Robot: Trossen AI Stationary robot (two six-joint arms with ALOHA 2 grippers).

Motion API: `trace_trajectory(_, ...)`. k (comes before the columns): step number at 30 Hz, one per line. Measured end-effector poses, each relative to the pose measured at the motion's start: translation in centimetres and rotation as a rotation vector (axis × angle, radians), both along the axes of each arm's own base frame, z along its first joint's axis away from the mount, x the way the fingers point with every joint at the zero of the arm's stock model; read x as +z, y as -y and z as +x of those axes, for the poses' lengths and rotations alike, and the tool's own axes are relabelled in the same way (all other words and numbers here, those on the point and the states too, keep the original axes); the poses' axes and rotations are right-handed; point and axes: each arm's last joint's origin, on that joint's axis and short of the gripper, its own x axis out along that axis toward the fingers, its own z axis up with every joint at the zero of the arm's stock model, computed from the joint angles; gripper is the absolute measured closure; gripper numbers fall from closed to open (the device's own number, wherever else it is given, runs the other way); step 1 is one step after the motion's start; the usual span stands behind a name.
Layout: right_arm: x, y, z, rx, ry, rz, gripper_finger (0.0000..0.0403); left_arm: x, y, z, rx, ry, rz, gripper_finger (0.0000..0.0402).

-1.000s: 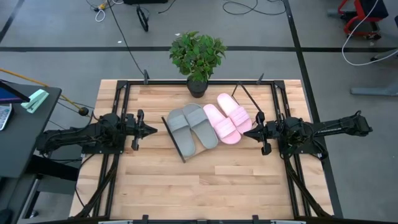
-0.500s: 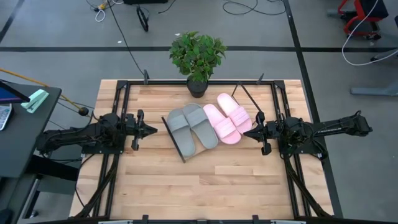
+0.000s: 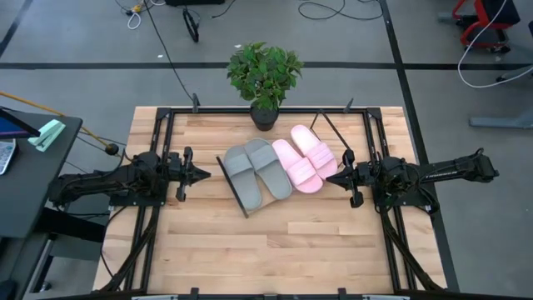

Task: Pick and place slides into the shelf
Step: Return to Home Position

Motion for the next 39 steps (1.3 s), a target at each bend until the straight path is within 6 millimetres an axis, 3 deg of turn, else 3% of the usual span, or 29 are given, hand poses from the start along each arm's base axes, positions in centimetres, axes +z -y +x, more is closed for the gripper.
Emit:
trace_trajectory(14, 0.0, 0.0, 0.0, 0.0, 0.0, 0.0, 0.0391, 0.0, 0.0, 0.0, 0.0, 0.0, 0.0, 0.0365)
trace_trajectory(29, 0.0, 0.0, 0.0, 0.0, 0.0, 0.0, 0.0391, 0.01, 0.0, 0.0, 0.0, 0.0, 0.001, 0.0385)
trace_trajectory(39, 0.0, 0.0, 0.0, 0.0, 0.0, 0.0, 0.0391, 0.01, 0.0, 0.0, 0.0, 0.0, 0.0, 0.037)
